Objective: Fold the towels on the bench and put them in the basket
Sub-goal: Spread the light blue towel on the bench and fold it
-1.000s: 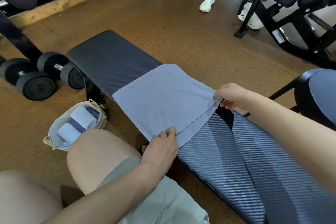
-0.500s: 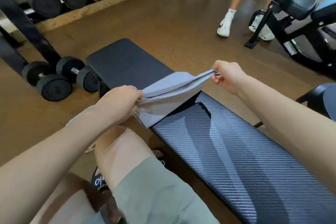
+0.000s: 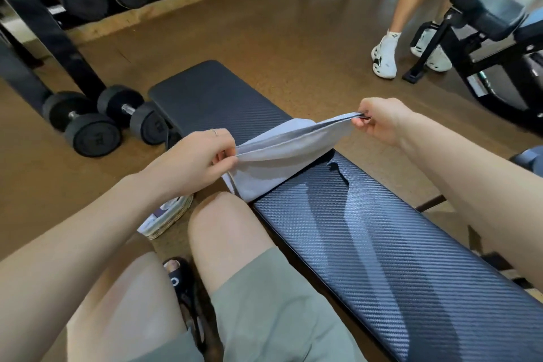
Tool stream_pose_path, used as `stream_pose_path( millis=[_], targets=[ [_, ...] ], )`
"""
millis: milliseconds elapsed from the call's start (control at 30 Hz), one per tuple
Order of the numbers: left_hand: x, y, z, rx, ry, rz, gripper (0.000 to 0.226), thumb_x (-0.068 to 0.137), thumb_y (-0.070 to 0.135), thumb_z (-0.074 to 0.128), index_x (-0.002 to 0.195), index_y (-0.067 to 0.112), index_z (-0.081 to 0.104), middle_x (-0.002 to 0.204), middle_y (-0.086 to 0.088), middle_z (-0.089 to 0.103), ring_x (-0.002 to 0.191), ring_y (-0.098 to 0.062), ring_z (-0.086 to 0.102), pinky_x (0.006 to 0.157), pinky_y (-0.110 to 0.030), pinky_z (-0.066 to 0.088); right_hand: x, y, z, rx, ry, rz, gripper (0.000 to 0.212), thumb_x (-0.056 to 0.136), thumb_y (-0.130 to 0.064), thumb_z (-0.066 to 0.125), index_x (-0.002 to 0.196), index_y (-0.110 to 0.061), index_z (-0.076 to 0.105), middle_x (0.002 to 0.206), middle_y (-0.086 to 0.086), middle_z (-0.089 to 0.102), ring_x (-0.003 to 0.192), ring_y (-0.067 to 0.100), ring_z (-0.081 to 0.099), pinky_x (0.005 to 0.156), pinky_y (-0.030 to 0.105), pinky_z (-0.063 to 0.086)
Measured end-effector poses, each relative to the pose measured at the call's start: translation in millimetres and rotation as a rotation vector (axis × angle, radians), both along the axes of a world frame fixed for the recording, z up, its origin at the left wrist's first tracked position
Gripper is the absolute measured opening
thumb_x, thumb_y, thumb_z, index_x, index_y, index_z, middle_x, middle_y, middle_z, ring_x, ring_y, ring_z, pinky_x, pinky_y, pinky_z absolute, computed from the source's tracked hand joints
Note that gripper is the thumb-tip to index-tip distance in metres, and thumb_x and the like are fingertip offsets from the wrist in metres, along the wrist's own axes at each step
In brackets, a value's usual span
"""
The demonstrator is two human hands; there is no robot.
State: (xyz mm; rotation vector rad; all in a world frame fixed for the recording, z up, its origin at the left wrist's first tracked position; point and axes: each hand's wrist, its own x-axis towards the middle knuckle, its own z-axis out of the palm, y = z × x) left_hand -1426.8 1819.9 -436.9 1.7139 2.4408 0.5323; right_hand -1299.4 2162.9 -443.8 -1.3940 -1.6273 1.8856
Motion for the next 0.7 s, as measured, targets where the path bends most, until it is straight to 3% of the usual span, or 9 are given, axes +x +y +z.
stream_pose_path(
  millis=[133, 300, 400, 500, 567, 633, 700],
  targets=[
    [-6.4, -0.6, -1.3, 0.065, 0.023, 0.06, 0.018, 0.093, 0.02, 0.066, 0.077, 0.022, 0.058, 0.083, 0.006, 0.057, 0.072, -0.012, 0.058, 0.072, -0.039, 0.052, 0.1, 5.1, 1.0, -0.017, -0.009, 0.042, 0.013, 0.094, 0.005, 0.054, 0.085, -0.004, 0.05, 0.083, 0.008, 0.044, 0.06, 0.016, 0.058, 0.06, 0.018, 0.058],
    [-15.0, -1.9, -2.0, 0.105, 0.07, 0.133, 0.01, 0.089, 0.013, 0.072, 0.082, 0.015, 0.066, 0.084, 0.002, 0.059, 0.072, -0.015, 0.057, 0.071, -0.035, 0.051, 0.2, 5.4, 3.5, -0.018, -0.019, 0.09, 0.012, 0.093, 0.006, 0.055, 0.088, -0.004, 0.051, 0.085, 0.008, 0.044, 0.045, 0.01, 0.057, 0.065, 0.022, 0.059],
    [-19.3, -1.7, -1.0, 0.134, 0.115, 0.195, 0.007, 0.087, 0.008, 0.071, 0.088, 0.014, 0.067, 0.082, 0.002, 0.061, 0.074, -0.017, 0.057, 0.072, -0.035, 0.049, 3.1, -0.3, 8.5, 0.018, 0.029, 0.137, 0.021, 0.096, 0.01, 0.047, 0.087, -0.009, 0.046, 0.092, 0.012, 0.043, 0.056, 0.017, 0.062, 0.064, 0.024, 0.061],
    [-25.2, -1.6, -0.1, 0.175, 0.117, 0.298, 0.008, 0.086, 0.007, 0.068, 0.089, 0.014, 0.067, 0.081, 0.001, 0.067, 0.077, -0.02, 0.063, 0.074, -0.039, 0.053, 3.6, -6.0, 11.9, 0.042, 0.14, 0.17, 0.019, 0.094, 0.012, 0.046, 0.088, -0.004, 0.055, 0.094, 0.013, 0.047, 0.059, 0.018, 0.067, 0.065, 0.023, 0.06],
    [-30.1, -2.0, 1.1, 0.209, 0.11, 0.36, 0.008, 0.086, 0.006, 0.067, 0.087, 0.014, 0.068, 0.082, -0.001, 0.069, 0.078, -0.021, 0.064, 0.076, -0.042, 0.055, 4.1, -9.4, 14.1, 0.061, 0.178, 0.195, 0.014, 0.092, 0.01, 0.052, 0.099, 0.006, 0.063, 0.103, 0.022, 0.058, 0.079, 0.028, 0.073, 0.073, 0.026, 0.061],
    [-34.7, -3.0, 3.0, 0.229, 0.096, 0.407, 0.009, 0.086, 0.006, 0.066, 0.087, 0.014, 0.07, 0.085, -0.002, 0.071, 0.08, -0.021, 0.065, 0.078, -0.043, 0.055, 5.9, -11.1, 14.5, 0.156, 0.162, 0.272, 0.027, 0.086, 0.012, 0.054, 0.111, 0.007, 0.065, 0.109, 0.027, 0.065, 0.09, 0.029, 0.075, 0.08, 0.029, 0.061],
    [-37.8, -5.3, 5.2, 0.233, 0.091, 0.431, 0.009, 0.085, 0.005, 0.066, 0.085, 0.014, 0.07, 0.085, -0.002, 0.072, 0.081, -0.021, 0.065, 0.078, -0.042, 0.055, 9.2, -13.6, 13.3, 0.335, 0.121, 0.36, 0.03, 0.084, 0.012, 0.062, 0.112, 0.002, 0.067, 0.103, 0.026, 0.071, 0.084, 0.025, 0.076, 0.082, 0.033, 0.062]
  ],
)
